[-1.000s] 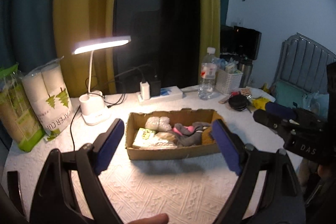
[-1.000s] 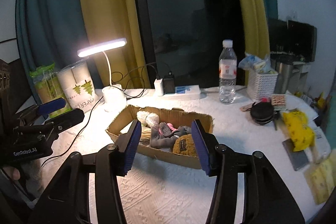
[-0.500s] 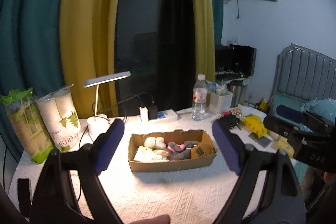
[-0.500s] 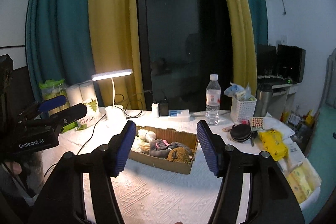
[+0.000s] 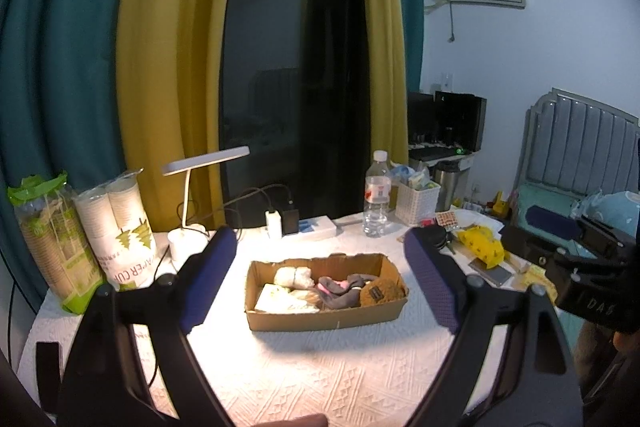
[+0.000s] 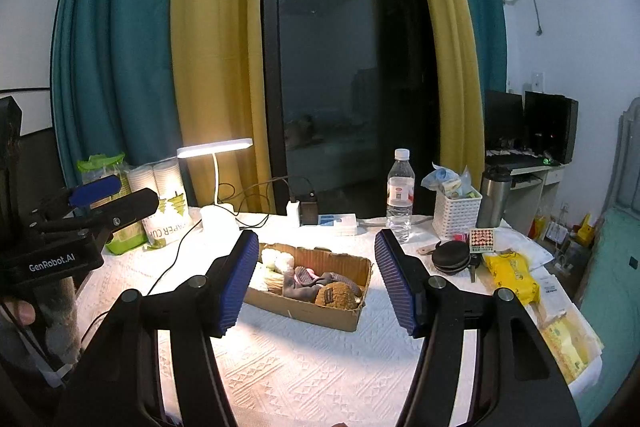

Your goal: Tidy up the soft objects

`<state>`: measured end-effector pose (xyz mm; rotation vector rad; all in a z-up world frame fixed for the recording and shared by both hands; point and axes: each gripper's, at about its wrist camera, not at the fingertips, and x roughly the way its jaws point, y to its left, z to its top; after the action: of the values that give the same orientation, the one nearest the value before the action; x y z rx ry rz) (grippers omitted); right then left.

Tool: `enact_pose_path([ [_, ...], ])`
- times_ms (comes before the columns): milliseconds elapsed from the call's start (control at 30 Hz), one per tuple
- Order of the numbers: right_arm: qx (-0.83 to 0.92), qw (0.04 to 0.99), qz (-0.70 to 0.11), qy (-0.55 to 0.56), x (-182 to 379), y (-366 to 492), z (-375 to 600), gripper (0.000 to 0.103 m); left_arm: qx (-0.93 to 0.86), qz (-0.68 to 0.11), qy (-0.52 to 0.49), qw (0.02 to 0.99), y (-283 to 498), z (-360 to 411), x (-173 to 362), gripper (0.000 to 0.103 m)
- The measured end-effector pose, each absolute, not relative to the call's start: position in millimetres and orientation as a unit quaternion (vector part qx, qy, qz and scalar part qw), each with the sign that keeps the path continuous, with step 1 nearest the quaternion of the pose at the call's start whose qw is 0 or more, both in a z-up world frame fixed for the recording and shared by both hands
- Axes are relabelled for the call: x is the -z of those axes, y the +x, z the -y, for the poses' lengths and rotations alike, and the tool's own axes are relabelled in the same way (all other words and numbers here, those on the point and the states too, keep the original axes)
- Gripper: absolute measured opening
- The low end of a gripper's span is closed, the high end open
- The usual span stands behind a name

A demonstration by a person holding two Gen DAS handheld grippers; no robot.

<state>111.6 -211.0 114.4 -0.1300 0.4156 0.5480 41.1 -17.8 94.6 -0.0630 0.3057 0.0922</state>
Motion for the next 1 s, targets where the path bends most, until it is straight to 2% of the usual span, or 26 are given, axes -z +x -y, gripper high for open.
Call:
enact_pose_path([
  [1000, -0.269, 0.936, -0.216, -0.065, -110.3, 113.2, 210.6, 0.064, -0.049, -0.152, -0.033, 0.987, 38.1, 17.2, -94.5, 0.087],
])
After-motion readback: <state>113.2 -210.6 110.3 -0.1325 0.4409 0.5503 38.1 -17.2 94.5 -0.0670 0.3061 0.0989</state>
